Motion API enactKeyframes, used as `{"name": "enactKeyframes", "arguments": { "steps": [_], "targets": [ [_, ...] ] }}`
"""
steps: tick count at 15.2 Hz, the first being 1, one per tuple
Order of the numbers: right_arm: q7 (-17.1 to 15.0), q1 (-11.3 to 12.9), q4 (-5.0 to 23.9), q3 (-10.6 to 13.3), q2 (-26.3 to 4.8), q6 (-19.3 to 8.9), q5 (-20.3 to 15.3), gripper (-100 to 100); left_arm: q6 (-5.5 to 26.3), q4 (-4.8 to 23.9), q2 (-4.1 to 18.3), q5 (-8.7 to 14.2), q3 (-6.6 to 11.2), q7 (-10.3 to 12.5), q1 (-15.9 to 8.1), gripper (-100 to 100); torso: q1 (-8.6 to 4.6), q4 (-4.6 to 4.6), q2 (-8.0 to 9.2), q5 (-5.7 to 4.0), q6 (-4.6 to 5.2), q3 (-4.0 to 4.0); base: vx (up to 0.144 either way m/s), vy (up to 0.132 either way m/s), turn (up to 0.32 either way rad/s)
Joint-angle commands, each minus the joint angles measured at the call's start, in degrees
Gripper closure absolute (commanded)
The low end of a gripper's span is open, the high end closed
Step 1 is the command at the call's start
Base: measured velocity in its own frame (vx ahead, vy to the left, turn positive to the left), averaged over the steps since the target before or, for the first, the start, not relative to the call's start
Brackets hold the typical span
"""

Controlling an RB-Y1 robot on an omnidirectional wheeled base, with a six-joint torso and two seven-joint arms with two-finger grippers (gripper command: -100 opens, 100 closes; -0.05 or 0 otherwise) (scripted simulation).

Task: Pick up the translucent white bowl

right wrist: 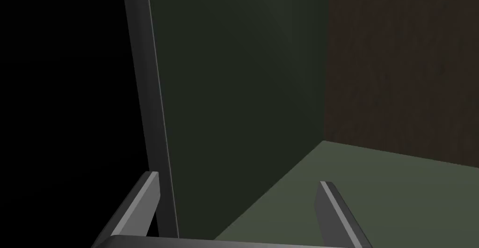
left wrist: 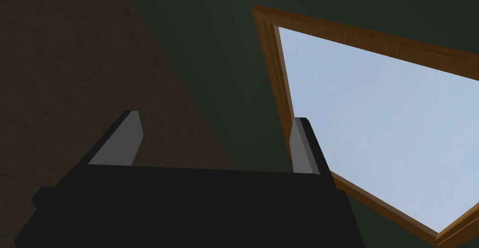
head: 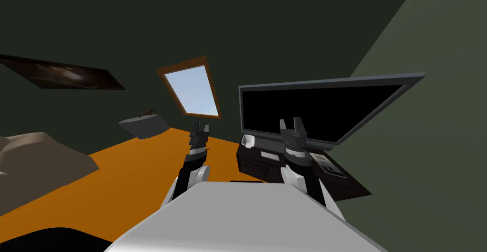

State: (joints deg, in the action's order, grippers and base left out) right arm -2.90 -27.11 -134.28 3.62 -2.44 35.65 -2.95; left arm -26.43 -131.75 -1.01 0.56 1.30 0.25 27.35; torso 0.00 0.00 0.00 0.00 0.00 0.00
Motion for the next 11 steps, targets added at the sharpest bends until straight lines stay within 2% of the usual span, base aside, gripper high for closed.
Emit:
{"name": "enactKeyframes", "arguments": {
  "steps": [1, 2, 10, 11],
  "targets": [
    [0.4, 0.0, 0.6, 0.3, -2.6, -0.7, -0.5, -100, 0.0, 0.0, 0.0, 0.0, 0.00, 0.0, 0.0, 0, 0.00, 0.00, 0.00, 0.00, 0.00, 0.00, -0.002, 0.021, 0.039],
    [0.4, 0.0, 0.6, 0.3, -2.6, -0.7, -0.5, -100, 0.0, 0.0, 0.0, 0.0, 0.00, 0.0, 0.0, 0, 0.04, 0.00, 0.00, 0.01, -0.01, 0.00, 0.000, 0.038, 0.044],
    [2.9, 0.0, 4.6, 2.2, -12.7, -5.2, -3.9, -100, 0.0, 0.0, 0.0, 0.0, -0.01, 0.0, 0.0, 0, 0.41, -0.02, -0.08, 0.09, -0.02, -0.05, 0.010, 0.085, 0.055],
    [2.9, 0.0, 4.6, 2.2, -13.1, -5.2, -3.9, -100, 0.0, 0.0, 0.0, 0.0, -0.01, 0.0, 0.0, 0, 0.40, -0.02, -0.09, 0.09, -0.02, -0.05, 0.022, 0.083, 0.047]
  ]
}}
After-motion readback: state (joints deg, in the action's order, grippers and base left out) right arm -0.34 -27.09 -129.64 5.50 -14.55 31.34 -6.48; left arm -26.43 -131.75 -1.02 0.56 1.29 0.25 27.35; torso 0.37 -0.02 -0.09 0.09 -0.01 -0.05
